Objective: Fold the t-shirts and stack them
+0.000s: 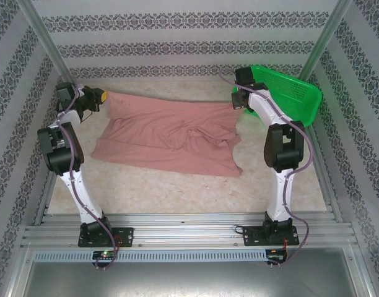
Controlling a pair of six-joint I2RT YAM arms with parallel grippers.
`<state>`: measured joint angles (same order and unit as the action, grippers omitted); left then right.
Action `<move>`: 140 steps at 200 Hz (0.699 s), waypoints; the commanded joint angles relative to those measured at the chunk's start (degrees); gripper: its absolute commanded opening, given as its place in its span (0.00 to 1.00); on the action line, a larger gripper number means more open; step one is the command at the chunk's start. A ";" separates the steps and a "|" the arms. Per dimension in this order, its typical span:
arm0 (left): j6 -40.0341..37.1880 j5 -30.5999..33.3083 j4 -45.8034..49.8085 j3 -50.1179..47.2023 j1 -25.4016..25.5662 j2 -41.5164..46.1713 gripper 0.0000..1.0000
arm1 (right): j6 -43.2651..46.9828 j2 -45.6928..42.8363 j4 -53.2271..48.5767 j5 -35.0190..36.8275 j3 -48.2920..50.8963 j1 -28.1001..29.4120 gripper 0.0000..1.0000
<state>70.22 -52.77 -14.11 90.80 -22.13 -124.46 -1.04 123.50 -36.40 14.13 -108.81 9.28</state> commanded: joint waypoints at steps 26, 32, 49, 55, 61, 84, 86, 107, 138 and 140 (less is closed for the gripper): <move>1.40 -3.43 -7.39 -3.94 -1.39 1.86 0.06 | -1.07 -6.23 2.06 0.55 4.40 2.42 0.00; 0.11 -3.54 -5.79 -4.12 -1.63 2.28 0.06 | -1.36 -7.47 2.57 0.61 5.95 2.72 0.00; -2.31 -4.01 -2.95 -4.49 -2.18 3.31 0.06 | -2.10 -10.69 3.29 1.17 10.02 3.70 0.00; -2.73 -4.61 -2.79 -4.54 -2.30 3.56 0.06 | -2.23 -11.92 3.88 1.23 11.71 3.98 0.00; -3.37 -5.08 -2.30 -4.50 -2.39 3.89 0.06 | -2.19 -13.27 4.34 1.45 13.40 4.38 0.00; -9.28 -5.24 4.09 -4.30 -2.65 5.86 0.06 | -3.53 -18.26 5.64 1.65 19.36 5.14 0.00; -9.83 -5.24 4.73 -4.23 -2.65 6.00 0.06 | -3.71 -18.62 5.79 1.57 19.90 5.18 0.00; -15.05 -4.57 11.00 -4.13 -3.26 7.75 0.05 | -4.93 -22.34 6.38 1.29 24.09 5.90 0.00; -19.97 -3.08 17.14 -3.79 -3.93 9.59 0.05 | -5.54 -24.88 7.22 0.86 28.48 7.14 0.00; -20.01 -3.18 17.13 -3.84 -3.96 9.59 0.05 | -5.55 -24.89 7.22 1.00 28.55 7.22 0.00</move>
<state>57.49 -56.53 -3.62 86.35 -24.77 -117.45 -4.82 100.29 -30.44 14.31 -83.07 15.40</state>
